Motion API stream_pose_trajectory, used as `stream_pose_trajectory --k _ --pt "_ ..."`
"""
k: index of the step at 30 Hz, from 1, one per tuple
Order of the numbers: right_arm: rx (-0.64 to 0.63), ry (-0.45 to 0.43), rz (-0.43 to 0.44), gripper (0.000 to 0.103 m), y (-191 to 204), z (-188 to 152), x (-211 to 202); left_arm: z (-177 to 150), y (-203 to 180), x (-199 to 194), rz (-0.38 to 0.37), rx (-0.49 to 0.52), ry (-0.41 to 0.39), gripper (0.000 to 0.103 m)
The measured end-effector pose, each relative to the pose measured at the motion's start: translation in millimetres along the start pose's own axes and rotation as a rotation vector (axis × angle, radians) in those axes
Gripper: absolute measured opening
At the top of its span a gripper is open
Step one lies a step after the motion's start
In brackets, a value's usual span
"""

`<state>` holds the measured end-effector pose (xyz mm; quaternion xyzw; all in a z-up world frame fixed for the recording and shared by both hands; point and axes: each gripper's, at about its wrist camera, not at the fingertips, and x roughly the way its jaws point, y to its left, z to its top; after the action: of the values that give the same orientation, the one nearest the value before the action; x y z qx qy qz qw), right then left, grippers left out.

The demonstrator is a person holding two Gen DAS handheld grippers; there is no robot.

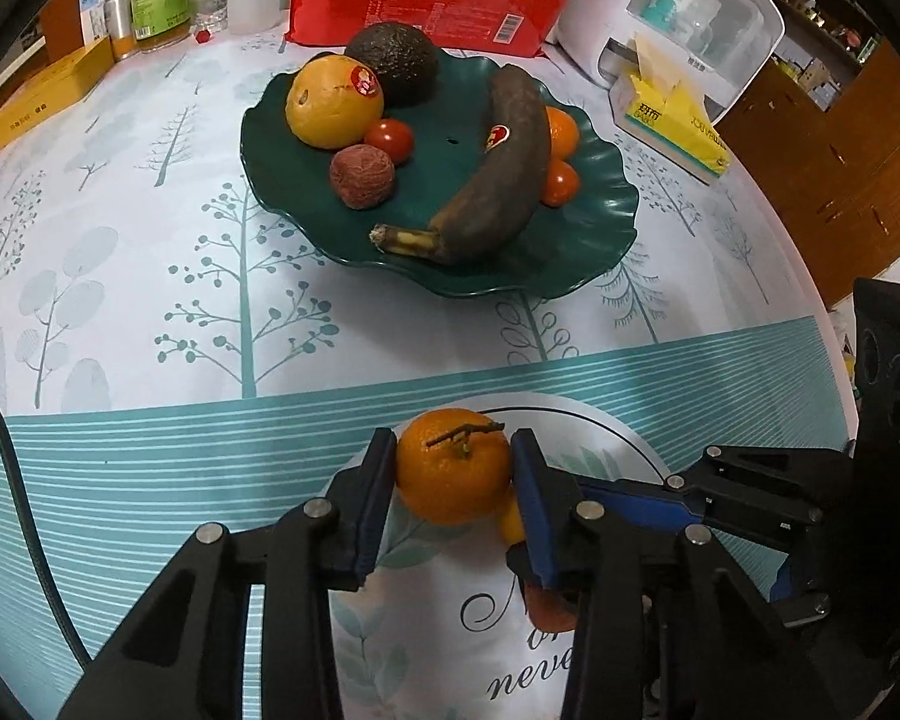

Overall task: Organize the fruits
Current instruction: 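Grasp a tangerine with the left tool while the right tool grasps another tangerine, then carry both tangerines onto the green plate and open both tools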

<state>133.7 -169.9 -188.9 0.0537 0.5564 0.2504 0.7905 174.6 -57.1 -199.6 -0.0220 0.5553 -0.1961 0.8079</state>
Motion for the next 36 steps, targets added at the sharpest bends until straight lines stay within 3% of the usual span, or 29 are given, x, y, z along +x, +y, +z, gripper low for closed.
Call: stream_pose_trajectory --k 5,11,22,30,36 --pt "0.007 -0.022 -0.004 0.029 0 0 -6 2 -2 -17 0.018 0.017 -0.045 0.037" --pt "0.044 -0.1 -0.026 0.029 -12 14 -45 23 -8 -56 0.047 0.049 -0.119 0.037" --pt "0.034 -0.278 -0.184 0.029 -26 93 -128 101 -29 -117 0.142 0.14 -0.263 0.037" --pt "0.041 -0.312 -0.248 0.029 -38 161 -112 136 -31 -83 0.135 0.146 -0.26 0.037" --pt "0.08 -0.268 -0.224 0.029 -52 179 -71 140 -16 -36 0.131 0.111 -0.195 0.037"
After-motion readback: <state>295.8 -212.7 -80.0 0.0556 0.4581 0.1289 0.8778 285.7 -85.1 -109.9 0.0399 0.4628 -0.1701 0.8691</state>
